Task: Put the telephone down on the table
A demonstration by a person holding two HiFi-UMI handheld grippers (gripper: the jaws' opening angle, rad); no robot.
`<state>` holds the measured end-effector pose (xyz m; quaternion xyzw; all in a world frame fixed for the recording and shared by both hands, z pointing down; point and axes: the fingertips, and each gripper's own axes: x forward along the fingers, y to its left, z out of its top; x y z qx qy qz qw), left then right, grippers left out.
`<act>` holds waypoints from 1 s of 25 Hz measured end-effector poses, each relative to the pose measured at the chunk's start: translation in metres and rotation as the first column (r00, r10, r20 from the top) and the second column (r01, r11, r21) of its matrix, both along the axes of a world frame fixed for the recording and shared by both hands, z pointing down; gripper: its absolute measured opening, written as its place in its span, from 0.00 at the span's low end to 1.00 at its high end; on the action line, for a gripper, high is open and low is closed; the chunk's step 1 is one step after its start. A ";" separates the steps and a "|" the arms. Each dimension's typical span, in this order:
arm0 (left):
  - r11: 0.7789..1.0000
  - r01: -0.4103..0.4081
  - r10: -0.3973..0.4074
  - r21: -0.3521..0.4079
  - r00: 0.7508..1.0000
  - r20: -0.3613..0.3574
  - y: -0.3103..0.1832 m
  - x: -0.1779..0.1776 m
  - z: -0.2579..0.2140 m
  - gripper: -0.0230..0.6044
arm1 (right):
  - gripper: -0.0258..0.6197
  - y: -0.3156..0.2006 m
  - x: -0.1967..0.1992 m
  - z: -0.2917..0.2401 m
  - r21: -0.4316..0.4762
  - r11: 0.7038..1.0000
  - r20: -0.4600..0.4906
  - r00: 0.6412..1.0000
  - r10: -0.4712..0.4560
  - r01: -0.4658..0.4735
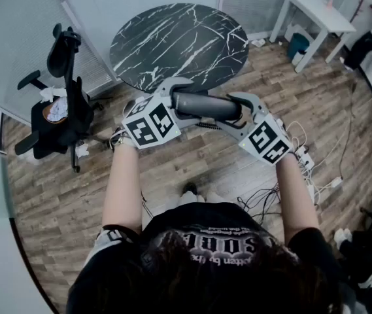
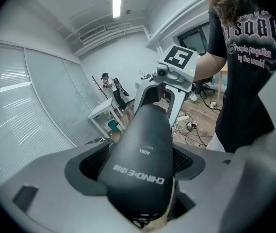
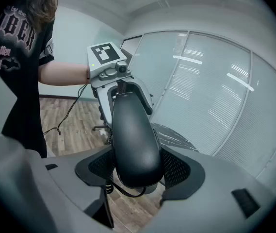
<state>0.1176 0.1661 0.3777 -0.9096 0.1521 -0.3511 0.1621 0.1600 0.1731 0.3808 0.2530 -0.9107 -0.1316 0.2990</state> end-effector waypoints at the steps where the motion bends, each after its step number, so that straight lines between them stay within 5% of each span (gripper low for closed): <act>1: 1.000 -0.001 0.001 0.001 1.000 -0.001 -0.001 0.000 0.000 0.62 | 0.51 -0.001 0.000 0.000 0.000 1.000 0.000 1.000 0.001 -0.001; 25: 0.998 -0.054 0.053 -0.027 0.998 -0.028 -0.061 -0.020 0.014 0.62 | 0.51 -0.059 -0.021 0.013 -0.035 0.998 -0.010 0.999 0.053 -0.053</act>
